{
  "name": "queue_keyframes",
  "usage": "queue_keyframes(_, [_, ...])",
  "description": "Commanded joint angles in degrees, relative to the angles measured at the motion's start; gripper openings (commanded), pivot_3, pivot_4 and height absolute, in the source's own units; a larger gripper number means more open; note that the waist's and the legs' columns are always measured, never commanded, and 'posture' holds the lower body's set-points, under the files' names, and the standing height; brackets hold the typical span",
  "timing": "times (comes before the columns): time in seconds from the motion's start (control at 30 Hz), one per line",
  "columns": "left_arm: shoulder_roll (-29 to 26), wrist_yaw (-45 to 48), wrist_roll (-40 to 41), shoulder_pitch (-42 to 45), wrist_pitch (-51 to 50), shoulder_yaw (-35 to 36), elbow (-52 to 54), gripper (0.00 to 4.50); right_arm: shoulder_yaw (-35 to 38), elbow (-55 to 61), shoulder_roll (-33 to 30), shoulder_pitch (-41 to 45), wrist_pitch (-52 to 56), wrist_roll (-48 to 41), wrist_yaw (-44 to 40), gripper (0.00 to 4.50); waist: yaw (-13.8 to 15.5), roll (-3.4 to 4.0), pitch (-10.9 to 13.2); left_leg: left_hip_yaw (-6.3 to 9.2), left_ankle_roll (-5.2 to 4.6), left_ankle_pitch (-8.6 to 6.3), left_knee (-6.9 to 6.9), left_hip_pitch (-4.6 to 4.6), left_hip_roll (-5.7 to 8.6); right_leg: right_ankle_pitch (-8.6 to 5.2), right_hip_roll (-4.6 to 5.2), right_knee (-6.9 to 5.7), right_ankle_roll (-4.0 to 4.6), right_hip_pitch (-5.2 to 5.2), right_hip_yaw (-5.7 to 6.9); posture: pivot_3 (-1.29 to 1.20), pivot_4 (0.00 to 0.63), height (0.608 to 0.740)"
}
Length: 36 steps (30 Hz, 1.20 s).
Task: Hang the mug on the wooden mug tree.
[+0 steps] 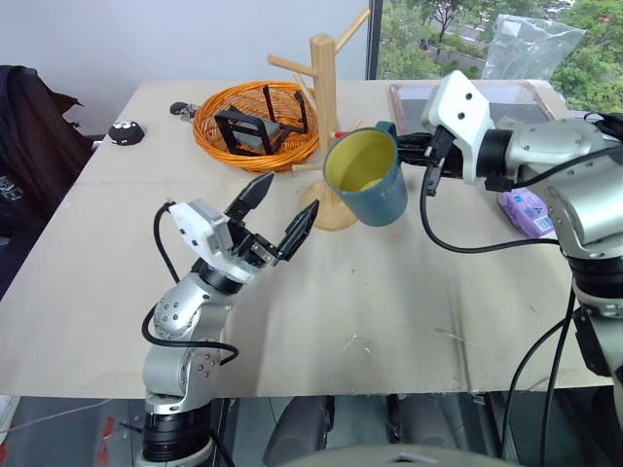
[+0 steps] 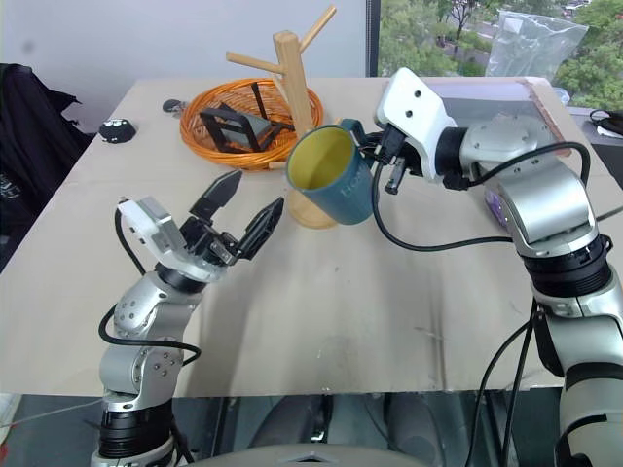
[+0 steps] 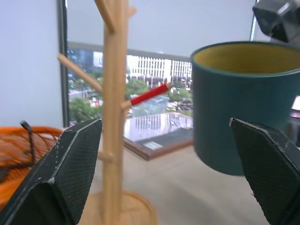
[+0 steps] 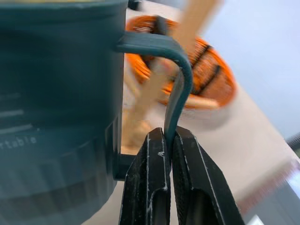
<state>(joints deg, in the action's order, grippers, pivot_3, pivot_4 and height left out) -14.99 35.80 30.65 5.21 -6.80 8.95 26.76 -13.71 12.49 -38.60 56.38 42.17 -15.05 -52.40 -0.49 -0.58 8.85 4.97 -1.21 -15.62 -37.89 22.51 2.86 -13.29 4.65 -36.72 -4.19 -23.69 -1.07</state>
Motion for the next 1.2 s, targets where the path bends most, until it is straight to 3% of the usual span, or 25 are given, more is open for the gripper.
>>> queue_keyframes(0.03, [-1.0, 0.1, 2.2, 1.9, 2.1, 1.5, 2.4, 4.50, -2.2, -1.0, -1.2, 4.8, -1.1, 0.8, -4.9, 0.04, 0.0, 0.00, 0.0, 0.03, 0.00, 0.00, -0.05, 0.07, 0.00, 0.00, 0.00, 0.00, 0.00, -0.04, 0.04, 0.00, 0.150, 0.740])
queue_keyframes(0.37, [-0.4, 0.4, 3.0, -0.1, 4.7, 1.4, 1.3, 4.50, -8.5, -12.5, 2.6, 14.5, -4.6, 8.4, -7.3, 0.04, -0.3, 0.00, 0.0, 0.02, 0.01, 0.00, -0.10, 0.09, 0.01, 0.01, -0.01, -0.03, 0.00, -0.08, 0.01, 0.00, 0.150, 0.740])
queue_keyframes(0.97, [-0.7, 2.4, 3.7, -0.8, 6.9, 1.0, -0.7, 4.50, -9.8, -20.4, 8.2, 17.7, -9.2, 17.1, -7.2, 0.04, -0.3, 0.01, 0.0, 0.05, 0.01, 0.00, -0.10, 0.14, 0.02, 0.01, -0.01, -0.04, 0.00, -0.12, 0.04, 0.00, 0.150, 0.740])
queue_keyframes(1.07, [-0.5, 2.3, 3.6, -0.4, 7.0, 0.6, -1.0, 4.50, -9.2, -21.3, 8.7, 17.9, -9.7, 17.9, -6.7, 0.65, -0.3, 0.02, 0.0, 0.05, 0.01, 0.00, -0.10, 0.15, 0.02, 0.01, -0.01, -0.04, 0.00, -0.13, 0.04, 0.00, 0.150, 0.740])
queue_keyframes(1.2, [-0.5, 2.4, 3.4, -0.2, 7.3, 0.0, -1.4, 4.50, -8.1, -22.6, 8.8, 18.5, -10.0, 18.1, -6.4, 2.45, -0.3, 0.02, 0.0, 0.04, 0.02, 0.00, -0.10, 0.15, 0.02, 0.01, -0.01, -0.05, 0.01, -0.13, 0.03, 0.00, 0.150, 0.740])
